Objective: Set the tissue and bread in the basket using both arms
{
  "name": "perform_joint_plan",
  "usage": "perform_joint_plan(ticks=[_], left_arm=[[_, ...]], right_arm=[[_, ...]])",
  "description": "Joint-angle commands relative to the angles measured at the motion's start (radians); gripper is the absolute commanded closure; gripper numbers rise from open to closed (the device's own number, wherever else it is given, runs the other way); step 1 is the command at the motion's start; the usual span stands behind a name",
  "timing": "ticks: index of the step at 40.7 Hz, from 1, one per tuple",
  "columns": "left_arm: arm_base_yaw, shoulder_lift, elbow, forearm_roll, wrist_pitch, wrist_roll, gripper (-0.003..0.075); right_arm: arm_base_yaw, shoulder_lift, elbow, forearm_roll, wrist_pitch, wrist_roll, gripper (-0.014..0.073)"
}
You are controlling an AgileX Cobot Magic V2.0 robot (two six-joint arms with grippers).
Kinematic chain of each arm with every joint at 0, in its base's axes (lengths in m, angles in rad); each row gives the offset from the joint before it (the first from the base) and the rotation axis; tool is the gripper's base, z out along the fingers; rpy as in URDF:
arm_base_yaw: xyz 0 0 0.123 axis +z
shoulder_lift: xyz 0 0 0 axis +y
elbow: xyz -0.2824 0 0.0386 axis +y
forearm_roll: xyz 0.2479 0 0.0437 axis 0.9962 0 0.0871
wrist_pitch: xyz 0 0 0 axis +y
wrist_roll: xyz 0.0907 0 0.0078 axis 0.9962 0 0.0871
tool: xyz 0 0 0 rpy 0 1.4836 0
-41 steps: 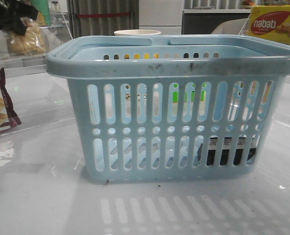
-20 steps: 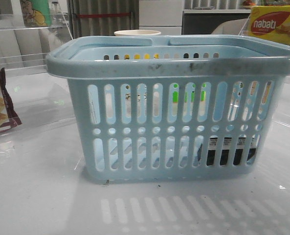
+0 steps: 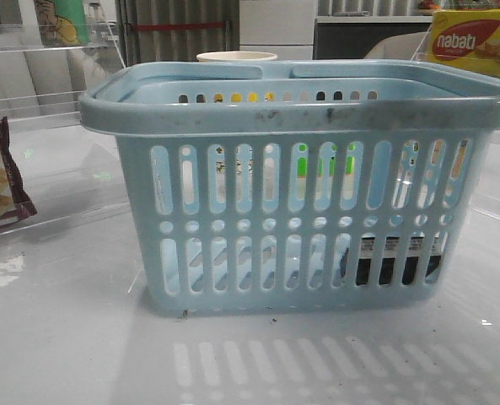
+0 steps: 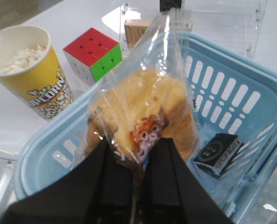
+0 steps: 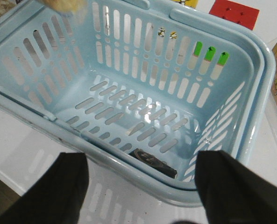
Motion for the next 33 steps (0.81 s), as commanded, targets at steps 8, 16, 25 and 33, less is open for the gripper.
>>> perform_joint_plan(ticks=[8,16,25,33], left_arm=[[-0.014,0.125,-0.032,0.011,-0.094,0.002,0.0596],[-0.014,0.176,-0.032,0.013,-0.135,0.002,0.0315],[-0.014,0.131,-0.032,0.013,-0.116,0.000,0.0245],[-0.014,0.004,0.009,-0.025,-0.087,0.000,0.0246]], right_arm=[[0.001,-0.007,-0.025,-0.004,-0.068,-0.009,0.0012],[0.001,-0.007,-0.025,-0.004,-0.068,-0.009,0.0012],[0.001,-0.007,-0.025,-0.004,-0.068,-0.009,0.0012],[0.001,-0.007,-0.025,-0.004,-0.068,-0.009,0.0012]])
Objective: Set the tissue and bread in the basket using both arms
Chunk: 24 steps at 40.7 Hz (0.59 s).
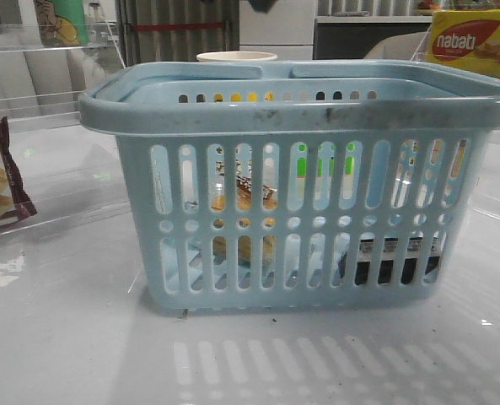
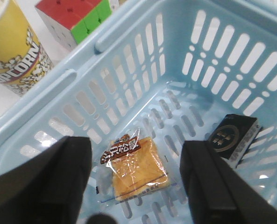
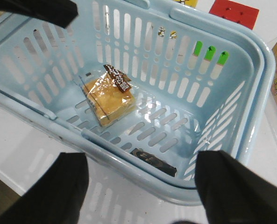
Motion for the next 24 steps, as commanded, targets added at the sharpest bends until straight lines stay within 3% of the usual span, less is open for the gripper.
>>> perform_joint_plan(ticks=[1,19,24], left_arm=[[-0.007,-0.128,0.012,-0.032,-0.041,0.000,0.0246],[-0.007,-0.654,0.457,-0.025,-0.031,-0.002,0.0246],[-0.007,-0.781,0.567,0.008,-0.007,-0.065,0.0246]], right_arm=[[0.001,-0.008,-0.025,-0.004,-0.068,-0.009,0.0012],[0.001,-0.008,-0.025,-0.010,-0.049,-0.009,0.0012],[0.001,-0.008,-0.025,-0.045,-0.018,-0.010,0.0012]])
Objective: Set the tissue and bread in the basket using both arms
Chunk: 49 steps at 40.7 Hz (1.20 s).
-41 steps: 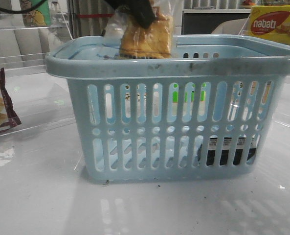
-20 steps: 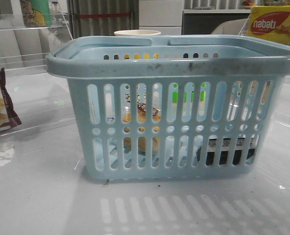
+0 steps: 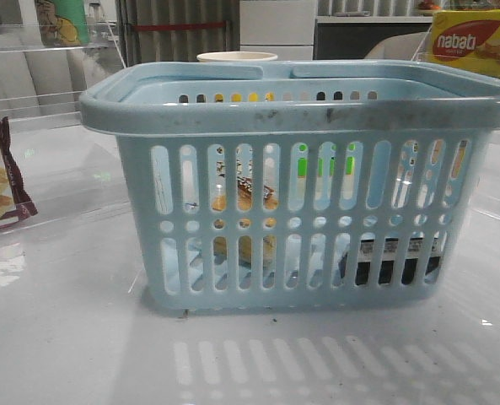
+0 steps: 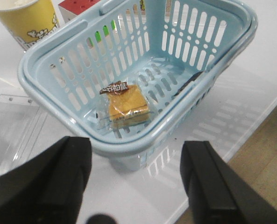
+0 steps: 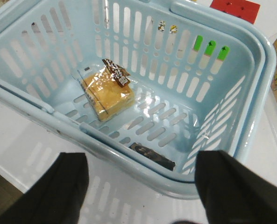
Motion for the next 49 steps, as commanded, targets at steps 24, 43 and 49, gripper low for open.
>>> perform_joint_plan(ticks=[24,43,49], left_arm=[[-0.007,-0.252,0.146,0.273,0.024,-0.325,0.0246],[-0.007,-0.252,0.146,0.273,0.024,-0.329,0.0414],[-0.007,-0.252,0.146,0.273,0.024,-0.329,0.0535]], right_arm=[[0.001,-0.355,0.185,-0.006,0.033,-0.009,0.0012],[0.001,-0.399,0.209,0.000,0.086,0.005,0.0256],[0.001,-0.399,0.209,0.000,0.086,0.005,0.0410]])
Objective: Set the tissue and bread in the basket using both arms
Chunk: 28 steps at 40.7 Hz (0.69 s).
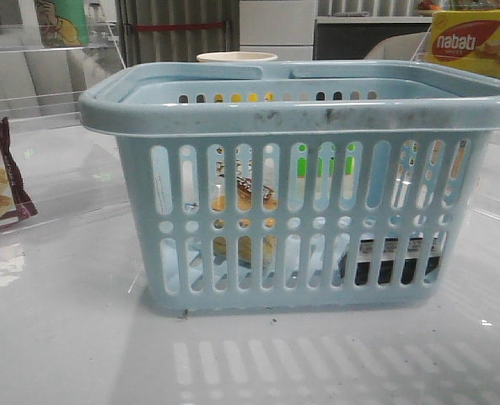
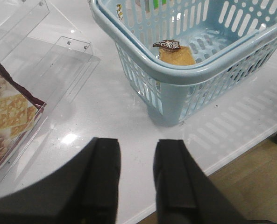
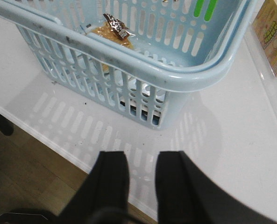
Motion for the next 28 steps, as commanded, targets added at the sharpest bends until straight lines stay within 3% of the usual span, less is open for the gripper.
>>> perform_joint_plan(ticks=[1,5,10,28], left_arm=[[-0.007,0.003,-0.028,0.009,-0.068,-0.010,0.0558],[-0.007,0.003,-0.028,0.009,-0.068,-0.010,0.0625],[-0.007,0.003,-0.028,-0.001,-0.066,-0.010,0.0629],[-0.007,0.003,-0.028,-0.001,-0.066,-0.010,0.0629]], right_arm=[[0.001,0.002,-0.026,0.000,-0.065,0.001,0.0426],[0.001,0.002,-0.026,0.000,-0.065,0.001,0.0492],[0.001,0.002,-0.026,0.000,-0.063,0.001,0.0538],[0.001,0.002,-0.026,0.000,-0.056,0.001,0.0538]])
